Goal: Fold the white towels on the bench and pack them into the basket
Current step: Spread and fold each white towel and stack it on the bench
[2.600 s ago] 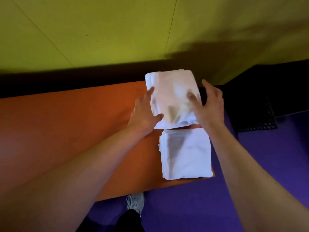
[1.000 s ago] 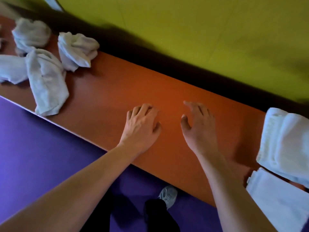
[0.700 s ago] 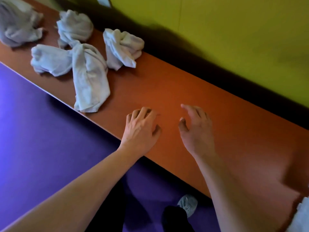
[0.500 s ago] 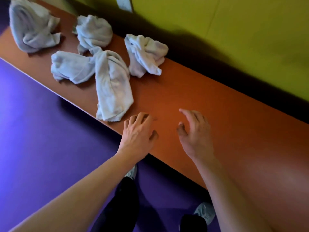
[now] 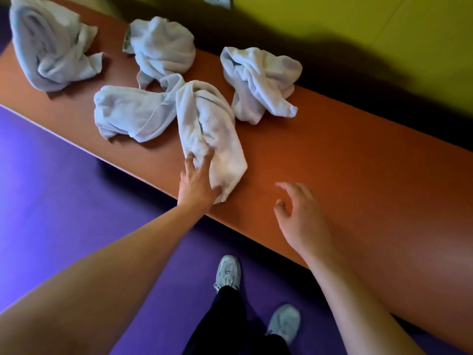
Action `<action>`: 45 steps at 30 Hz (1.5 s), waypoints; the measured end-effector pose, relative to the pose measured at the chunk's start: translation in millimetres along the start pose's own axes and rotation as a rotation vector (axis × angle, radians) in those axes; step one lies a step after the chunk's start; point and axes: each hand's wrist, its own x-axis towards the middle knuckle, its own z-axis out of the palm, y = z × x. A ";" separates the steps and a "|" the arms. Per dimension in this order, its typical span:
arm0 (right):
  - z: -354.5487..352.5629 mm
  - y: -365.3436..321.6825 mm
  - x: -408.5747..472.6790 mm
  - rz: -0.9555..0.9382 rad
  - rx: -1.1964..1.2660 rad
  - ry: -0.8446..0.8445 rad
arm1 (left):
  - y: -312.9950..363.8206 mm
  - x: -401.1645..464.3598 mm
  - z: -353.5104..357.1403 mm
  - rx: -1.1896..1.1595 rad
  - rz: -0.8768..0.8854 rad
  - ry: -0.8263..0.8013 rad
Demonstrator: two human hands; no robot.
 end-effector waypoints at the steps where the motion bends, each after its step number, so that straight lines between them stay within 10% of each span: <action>1: 1.2 3.5 -1.8 0.006 -0.011 -0.009 | 0.7 1.3 2.2 -0.020 0.029 0.051; 24: -0.5 64.6 -7.8 -0.168 -0.179 0.127 | 68.9 -36.3 38.1 -0.282 0.686 0.027; 31: 24.2 102.5 16.3 0.120 0.201 0.340 | 78.3 8.3 59.1 -0.269 0.816 -0.202; 34: 34.3 120.6 19.8 0.100 0.227 0.382 | 68.2 35.8 78.6 -0.159 1.155 -0.064; 39: 32.4 117.4 5.7 -0.040 0.293 0.308 | 72.6 38.6 88.2 -0.271 1.144 0.095; 45: 15.6 71.4 -13.4 -0.351 -0.416 0.820 | 95.1 14.0 72.7 -0.163 1.204 0.510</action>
